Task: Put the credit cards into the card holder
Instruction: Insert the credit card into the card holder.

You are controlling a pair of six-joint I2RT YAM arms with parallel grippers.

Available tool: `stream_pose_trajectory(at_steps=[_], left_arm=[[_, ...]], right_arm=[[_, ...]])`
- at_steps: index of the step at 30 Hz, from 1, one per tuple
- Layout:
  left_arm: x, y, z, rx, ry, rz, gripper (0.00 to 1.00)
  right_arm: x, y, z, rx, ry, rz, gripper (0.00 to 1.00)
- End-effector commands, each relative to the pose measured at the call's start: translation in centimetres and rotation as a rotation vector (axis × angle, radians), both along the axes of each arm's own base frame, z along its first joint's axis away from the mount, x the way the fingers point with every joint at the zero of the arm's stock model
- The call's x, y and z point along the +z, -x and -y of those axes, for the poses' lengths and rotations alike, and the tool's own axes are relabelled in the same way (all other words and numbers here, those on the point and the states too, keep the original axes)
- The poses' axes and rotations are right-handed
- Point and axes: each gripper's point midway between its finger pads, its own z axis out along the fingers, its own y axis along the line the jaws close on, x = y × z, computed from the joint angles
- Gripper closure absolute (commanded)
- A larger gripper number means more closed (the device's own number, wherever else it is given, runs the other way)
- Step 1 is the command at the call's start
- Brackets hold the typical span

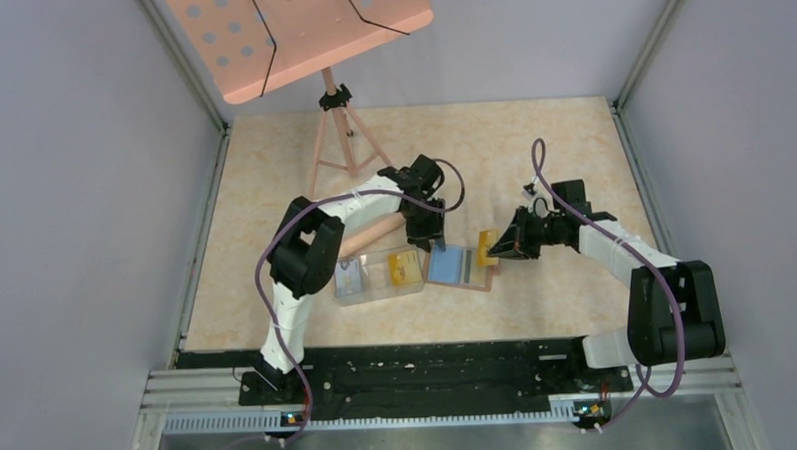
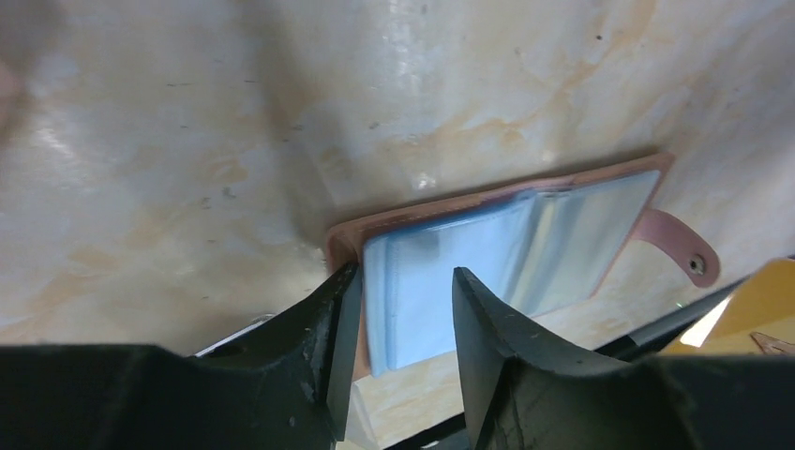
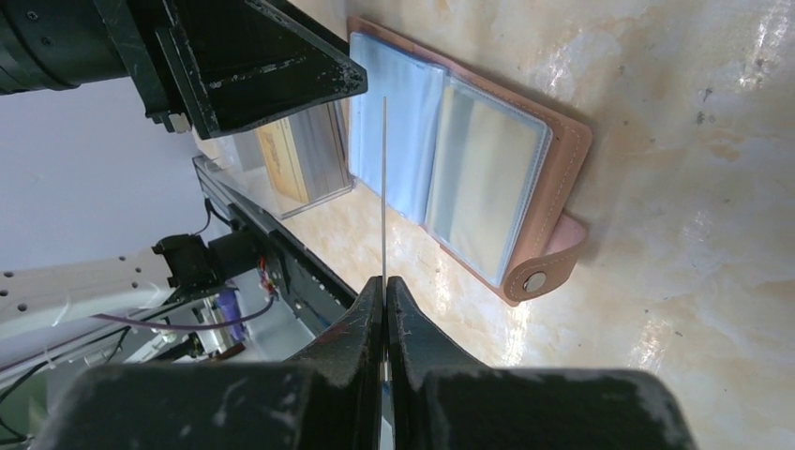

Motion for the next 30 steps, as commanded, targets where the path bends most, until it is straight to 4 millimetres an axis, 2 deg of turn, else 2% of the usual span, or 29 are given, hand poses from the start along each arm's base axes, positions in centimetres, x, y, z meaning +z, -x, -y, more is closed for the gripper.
stream_pose_trajectory(at_steps=[1, 8, 13, 21, 30], left_arm=[[0.6, 1.8, 2.4, -0.013, 0.142, -0.097, 0.56], [1.4, 3.1, 4.4, 0.038, 0.306, -0.174, 0.62], [1.4, 3.8, 3.7, 0.042, 0.294, -0.173, 0.61], [1.9, 4.1, 1.5, 0.040, 0.187, -0.130, 0.60], [1.2, 5.1, 1.8, 0.017, 0.176, -0.154, 0.68]], right_arm=[[0.3, -0.6, 0.2, 0.013, 0.013, 0.046, 1.00], [-0.9, -0.7, 0.4, 0.021, 0.029, 0.040, 1.00], [-2.2, -0.1, 0.5, 0.020, 0.036, 0.016, 1.00], [-4.2, 0.5, 0.4, 0.013, 0.023, 0.006, 1.00], [-6.0, 0.9, 0.3, 0.014, 0.023, -0.011, 1.00]])
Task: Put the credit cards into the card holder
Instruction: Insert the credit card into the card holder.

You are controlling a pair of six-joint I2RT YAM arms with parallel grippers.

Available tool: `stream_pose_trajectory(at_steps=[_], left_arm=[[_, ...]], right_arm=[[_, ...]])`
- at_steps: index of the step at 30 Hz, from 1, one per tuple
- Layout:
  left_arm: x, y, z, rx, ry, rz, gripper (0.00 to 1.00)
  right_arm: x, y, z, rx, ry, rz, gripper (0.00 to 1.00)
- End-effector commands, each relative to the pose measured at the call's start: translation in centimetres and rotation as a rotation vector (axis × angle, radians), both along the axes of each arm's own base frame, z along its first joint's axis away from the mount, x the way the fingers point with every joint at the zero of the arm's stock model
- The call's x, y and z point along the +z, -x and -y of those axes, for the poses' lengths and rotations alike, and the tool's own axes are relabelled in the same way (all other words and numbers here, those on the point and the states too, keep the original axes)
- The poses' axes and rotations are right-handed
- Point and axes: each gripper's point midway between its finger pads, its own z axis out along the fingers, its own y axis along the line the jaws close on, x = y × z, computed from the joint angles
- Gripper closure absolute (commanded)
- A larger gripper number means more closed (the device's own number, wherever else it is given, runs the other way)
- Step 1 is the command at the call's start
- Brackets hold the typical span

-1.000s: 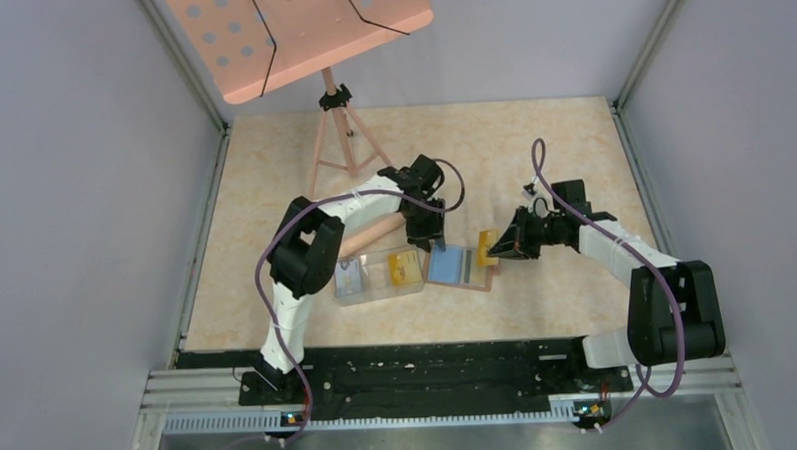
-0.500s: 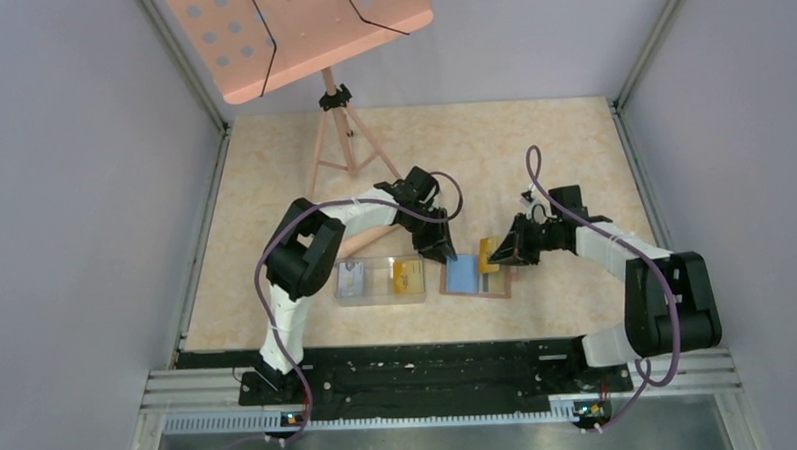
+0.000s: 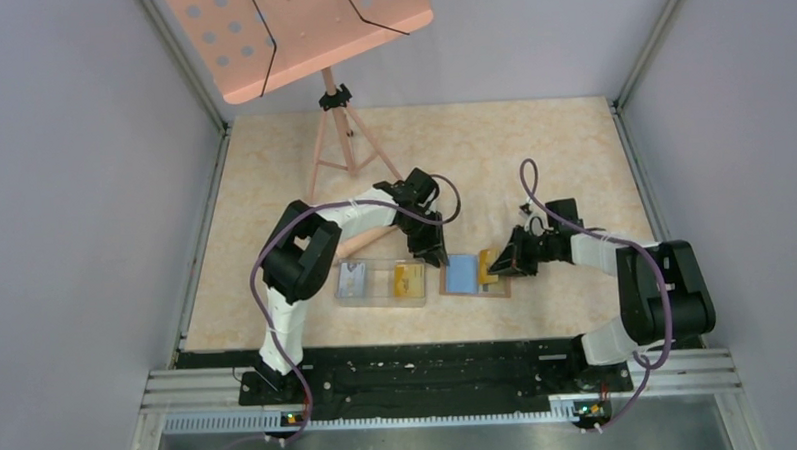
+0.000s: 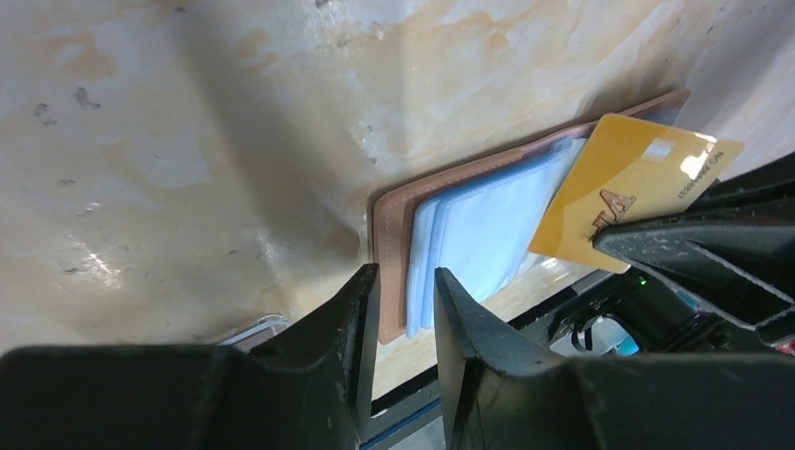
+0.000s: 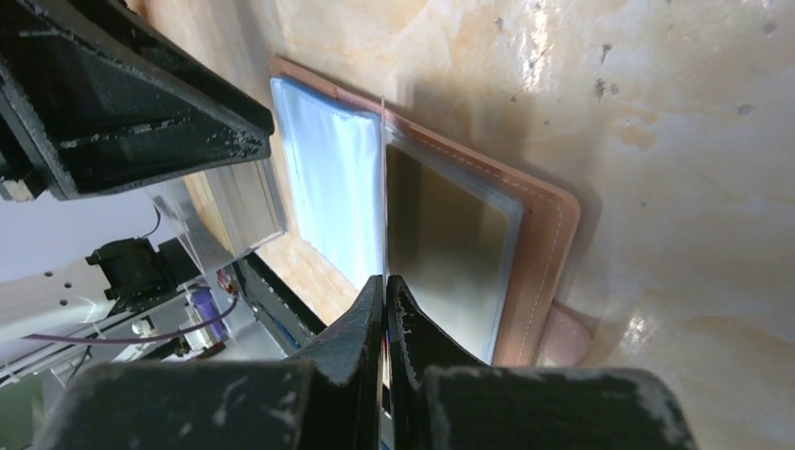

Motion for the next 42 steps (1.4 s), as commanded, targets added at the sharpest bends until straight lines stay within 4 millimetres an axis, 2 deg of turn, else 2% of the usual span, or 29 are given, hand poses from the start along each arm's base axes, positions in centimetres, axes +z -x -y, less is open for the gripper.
stream_pose_trajectory(at_steps=[1, 7, 14, 28, 34, 42], left_arm=[[1.2, 1.3, 0.2, -0.036, 0.012, -0.003, 0.69], [0.6, 1.5, 0.4, -0.042, 0.013, -0.022, 0.83], [0.1, 1.6, 0.3, -0.043, 0.003, -0.034, 0.91], [-0.5, 1.8, 0.2, -0.030, 0.002, -0.051, 0.99], [-0.2, 1.8, 1.2, 0.003, 0.063, -0.076, 1.00], [0.4, 0.8, 2.9, 0.073, 0.138, -0.079, 1.00]], right_arm=[[-0.5, -0.8, -0.3, 0.007, -0.018, 0.043, 1.00], [-0.4, -0.5, -1.2, 0.022, -0.085, 0.023, 1.00], [0.1, -0.2, -1.5, 0.037, -0.110, -0.001, 1.00], [1.5, 0.0, -1.6, 0.047, -0.126, 0.017, 1.00], [1.8, 0.2, -1.3, 0.034, -0.105, 0.023, 1.00], [2.7, -0.6, 0.1, -0.031, 0.011, 0.093, 1.00]])
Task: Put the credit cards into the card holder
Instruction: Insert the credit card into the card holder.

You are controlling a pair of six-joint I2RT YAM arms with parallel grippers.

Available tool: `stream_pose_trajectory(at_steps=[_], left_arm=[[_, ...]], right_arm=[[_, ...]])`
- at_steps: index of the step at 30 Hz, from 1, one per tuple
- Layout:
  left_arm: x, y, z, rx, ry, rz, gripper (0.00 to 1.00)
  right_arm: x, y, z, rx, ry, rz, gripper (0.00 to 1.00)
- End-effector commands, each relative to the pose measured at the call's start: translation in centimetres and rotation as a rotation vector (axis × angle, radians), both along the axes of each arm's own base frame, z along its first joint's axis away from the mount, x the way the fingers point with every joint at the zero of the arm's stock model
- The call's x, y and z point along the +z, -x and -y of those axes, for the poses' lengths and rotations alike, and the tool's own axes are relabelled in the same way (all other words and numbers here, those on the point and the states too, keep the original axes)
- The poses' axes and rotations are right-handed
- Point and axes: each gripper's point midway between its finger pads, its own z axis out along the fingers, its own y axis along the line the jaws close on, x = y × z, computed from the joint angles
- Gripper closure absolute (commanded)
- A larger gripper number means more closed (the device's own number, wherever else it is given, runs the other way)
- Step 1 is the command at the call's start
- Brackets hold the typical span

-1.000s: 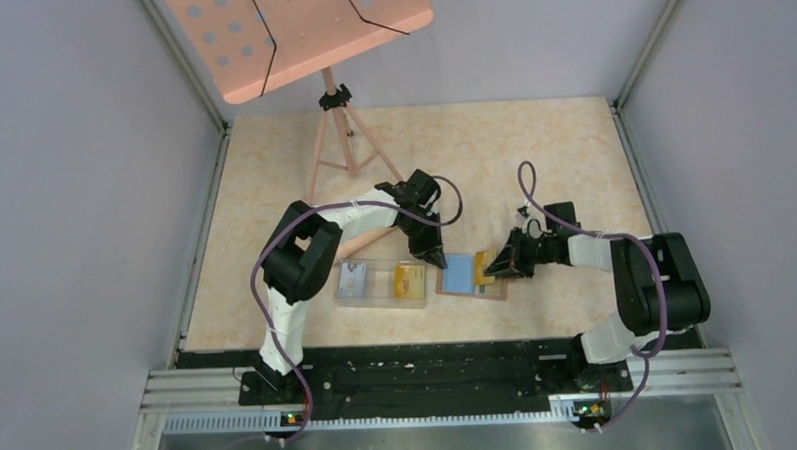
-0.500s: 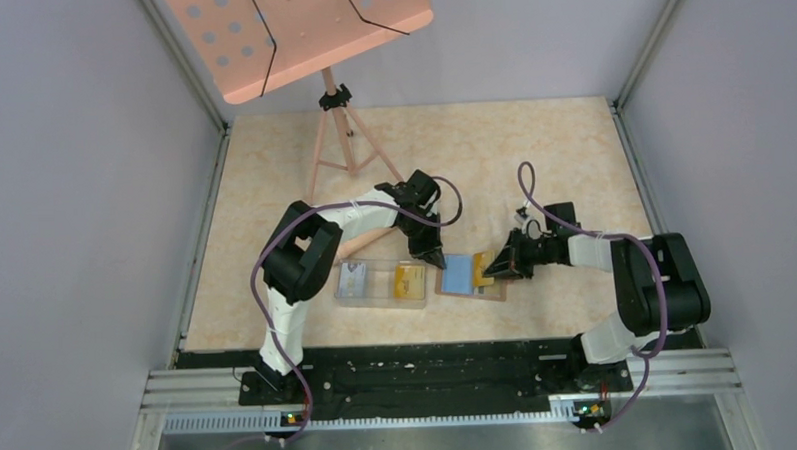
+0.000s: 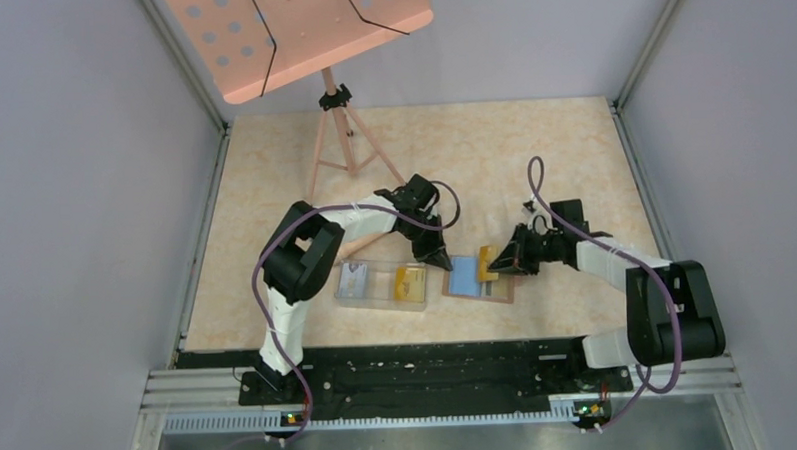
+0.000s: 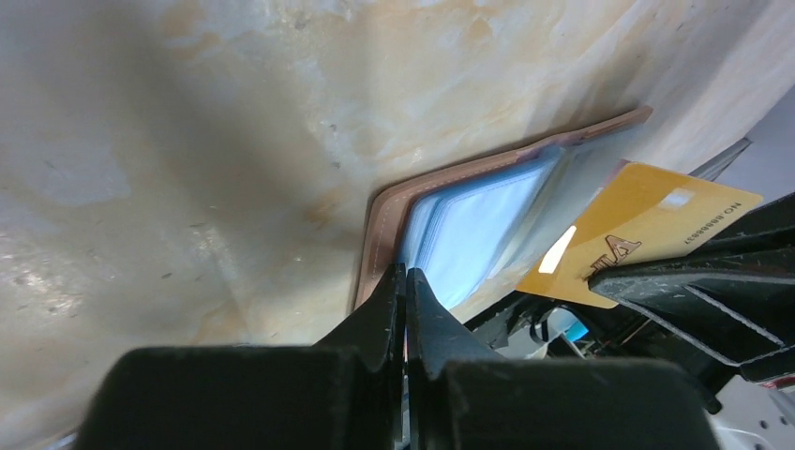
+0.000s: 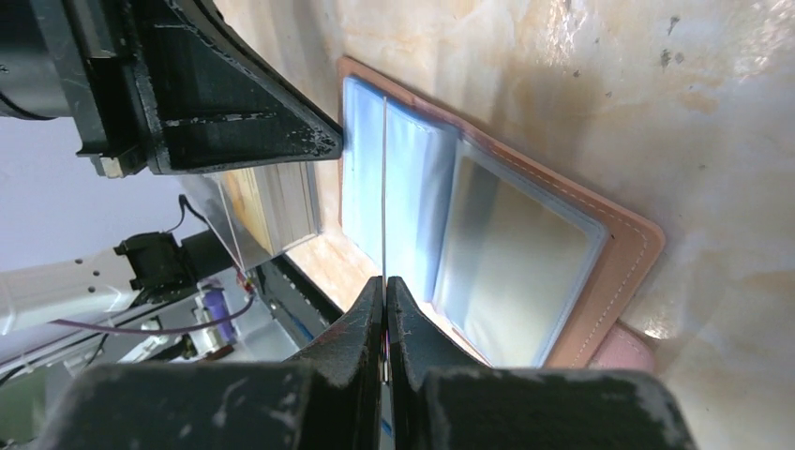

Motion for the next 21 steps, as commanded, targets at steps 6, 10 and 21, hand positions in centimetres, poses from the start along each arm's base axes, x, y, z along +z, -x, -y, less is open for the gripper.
stream_pose_trajectory(at_steps=[6, 10, 21], left_arm=[[0.2, -0.6, 1.5, 0.048, 0.053, -0.020, 1.00], [0.0, -0.4, 1.4, 0.048, 0.051, -0.023, 1.00], [0.4, -0.7, 1.4, 0.055, 0.061, -0.010, 1.00]], right_arm=[[-0.7, -0.8, 1.2, -0.035, 0.098, 0.049, 1.00], [-1.4, -0.6, 1.1, -0.036, 0.091, 0.028, 1.00], [-1.4, -0.9, -1.0, -0.053, -0.094, -0.013, 1.00]])
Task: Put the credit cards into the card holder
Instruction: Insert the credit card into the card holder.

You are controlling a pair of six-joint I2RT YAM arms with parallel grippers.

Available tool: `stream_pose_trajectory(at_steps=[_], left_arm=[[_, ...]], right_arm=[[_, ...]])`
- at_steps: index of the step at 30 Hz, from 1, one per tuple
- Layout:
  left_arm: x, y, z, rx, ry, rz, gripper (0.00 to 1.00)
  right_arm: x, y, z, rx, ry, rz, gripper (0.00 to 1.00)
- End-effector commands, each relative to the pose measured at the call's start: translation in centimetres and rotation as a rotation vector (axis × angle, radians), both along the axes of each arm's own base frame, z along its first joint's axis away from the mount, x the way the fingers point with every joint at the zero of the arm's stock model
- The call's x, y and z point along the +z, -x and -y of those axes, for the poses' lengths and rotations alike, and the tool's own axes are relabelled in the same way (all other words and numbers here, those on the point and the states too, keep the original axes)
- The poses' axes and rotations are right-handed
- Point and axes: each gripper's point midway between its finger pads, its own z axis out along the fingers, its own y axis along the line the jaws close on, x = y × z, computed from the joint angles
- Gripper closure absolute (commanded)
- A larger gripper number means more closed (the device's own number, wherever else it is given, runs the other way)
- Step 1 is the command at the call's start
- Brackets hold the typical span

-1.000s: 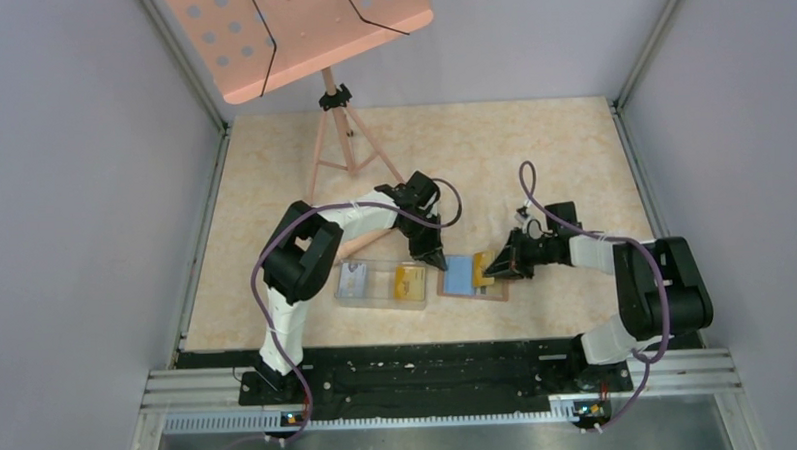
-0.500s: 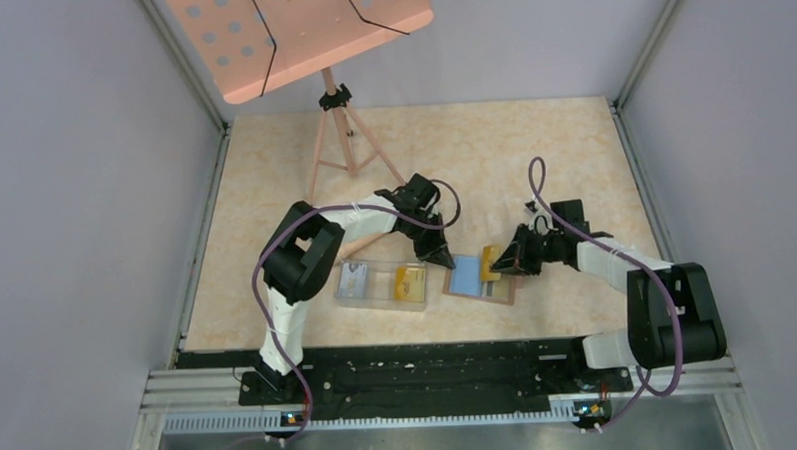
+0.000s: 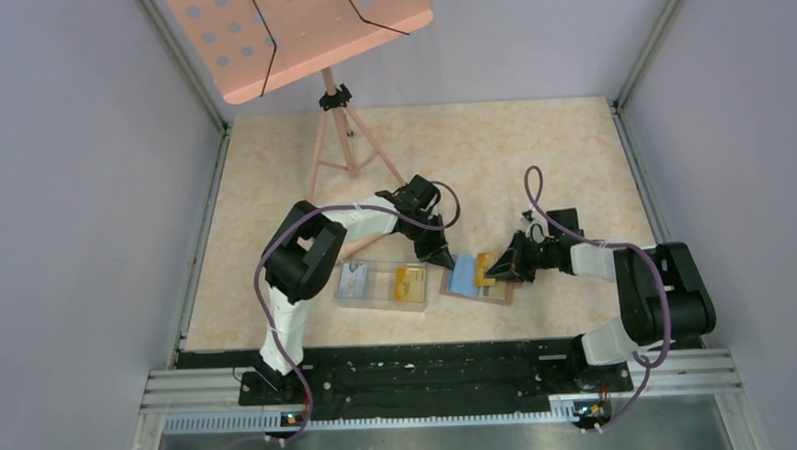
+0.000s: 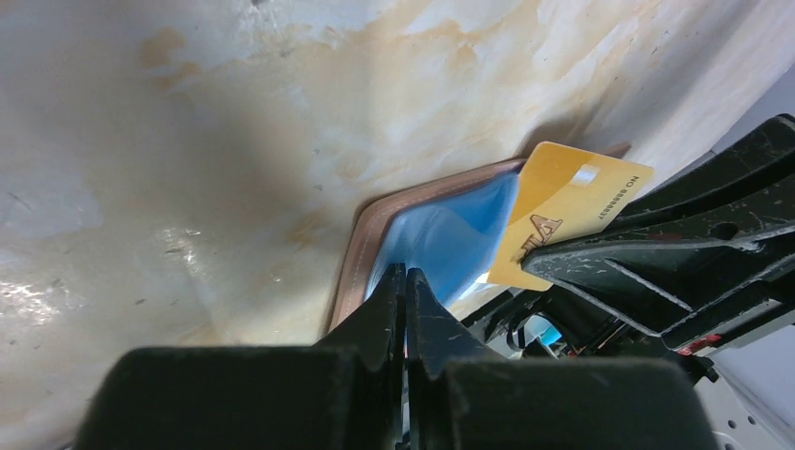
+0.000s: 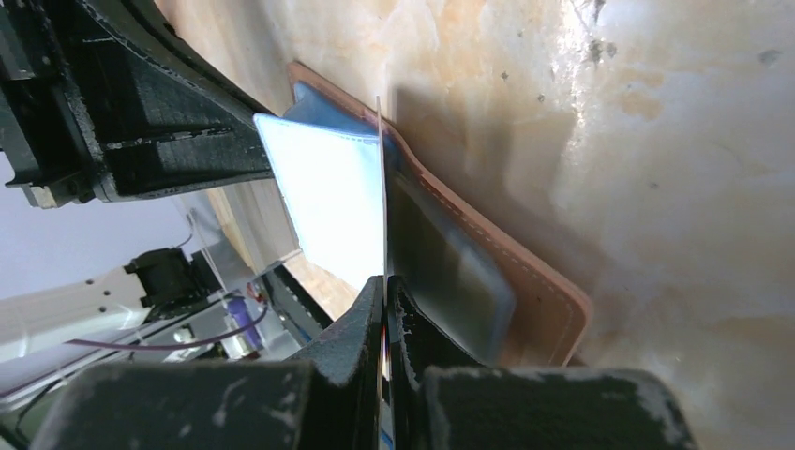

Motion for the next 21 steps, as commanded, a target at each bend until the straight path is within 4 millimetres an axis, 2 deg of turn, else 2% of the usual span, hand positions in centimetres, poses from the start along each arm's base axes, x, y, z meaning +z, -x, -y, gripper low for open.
stream_pose_trajectory(at_steps=[1, 8, 15, 18, 21], left_arm=[[0.4, -0.3, 0.4, 0.009, 0.031, 0.022, 1.00], [0.8, -1.6, -0.6, 0.086, 0.052, 0.031, 1.00], [1.4, -3.0, -1.3, 0.130, 0.059, 0.049, 1.00], [1.2, -3.1, -1.5, 0.138, 0.055, 0.047, 1.00], [0.9, -3.1, -1.8, 0.143, 0.050, 0.042, 1.00]], right_arm=[[1.0, -1.0, -1.3, -0.009, -0.108, 0.031, 1.00], [1.1, -2.6, -1.9, -0.018, -0.142, 0.035, 1.00], [1.4, -6.0, -2.7, 0.011, -0.167, 0.061, 1.00], [1.4, -6.2, -2.8, 0.029, -0.152, 0.053, 1.00], [1.0, -5.2, -2.4, 0.044, -0.115, 0.038, 1.00]])
